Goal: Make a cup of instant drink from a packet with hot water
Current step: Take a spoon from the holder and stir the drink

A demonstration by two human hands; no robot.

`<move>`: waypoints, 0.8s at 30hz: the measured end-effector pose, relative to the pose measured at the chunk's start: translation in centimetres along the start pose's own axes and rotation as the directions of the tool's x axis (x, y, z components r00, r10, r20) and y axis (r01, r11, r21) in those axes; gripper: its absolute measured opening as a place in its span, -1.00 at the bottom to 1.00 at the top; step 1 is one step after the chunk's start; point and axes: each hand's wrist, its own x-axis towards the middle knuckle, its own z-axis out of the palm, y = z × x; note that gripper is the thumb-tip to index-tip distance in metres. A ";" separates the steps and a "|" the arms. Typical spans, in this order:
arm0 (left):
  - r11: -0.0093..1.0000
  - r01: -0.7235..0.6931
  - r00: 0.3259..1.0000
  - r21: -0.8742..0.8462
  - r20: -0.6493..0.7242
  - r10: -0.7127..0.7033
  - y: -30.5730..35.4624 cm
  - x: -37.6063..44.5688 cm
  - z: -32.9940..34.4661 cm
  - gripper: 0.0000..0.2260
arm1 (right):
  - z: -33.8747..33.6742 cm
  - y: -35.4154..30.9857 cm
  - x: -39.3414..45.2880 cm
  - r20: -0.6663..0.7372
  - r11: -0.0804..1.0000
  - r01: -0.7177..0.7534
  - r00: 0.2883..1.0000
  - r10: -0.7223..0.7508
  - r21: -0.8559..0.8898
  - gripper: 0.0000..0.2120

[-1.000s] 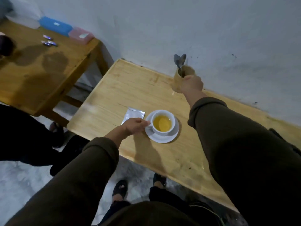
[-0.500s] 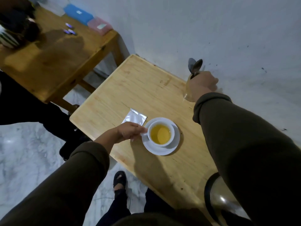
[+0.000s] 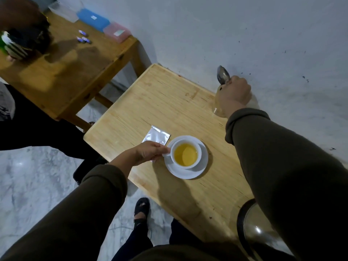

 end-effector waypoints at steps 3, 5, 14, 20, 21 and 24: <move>1.000 -0.003 1.000 0.012 -0.005 0.003 -0.1 0.0 0.1 -0.52 | -0.9 -0.2 -0.7 -0.049 0.990 0.130 0.991 -0.127 0.060 -0.77; 1.000 -0.008 1.000 0.021 -0.011 0.008 -0.2 0.2 0.1 -0.64 | -1.7 -0.6 -1.3 -0.093 0.972 0.221 0.973 -0.213 0.085 -0.80; 0.984 -0.070 0.997 0.166 -0.016 0.073 -0.3 0.7 0.1 -0.67 | -4.7 -2.6 -6.2 -0.129 0.937 0.290 0.955 -0.269 0.195 -0.87; 0.962 -0.153 0.988 0.228 0.035 0.149 -0.1 0.5 0.0 -0.70 | -4.0 -1.8 -12.9 -0.050 0.952 0.025 0.999 -0.010 0.304 -0.87; 0.959 -0.161 0.987 0.234 0.042 0.155 -0.1 0.5 0.0 -0.69 | -3.5 -1.5 -14.1 -0.022 0.946 -0.038 0.999 0.047 0.322 -0.90; 0.944 -0.183 0.983 0.275 0.057 0.174 0.2 0.3 -0.1 -0.66 | -2.0 -1.0 -17.8 0.087 0.874 -0.221 0.975 0.204 0.434 -0.89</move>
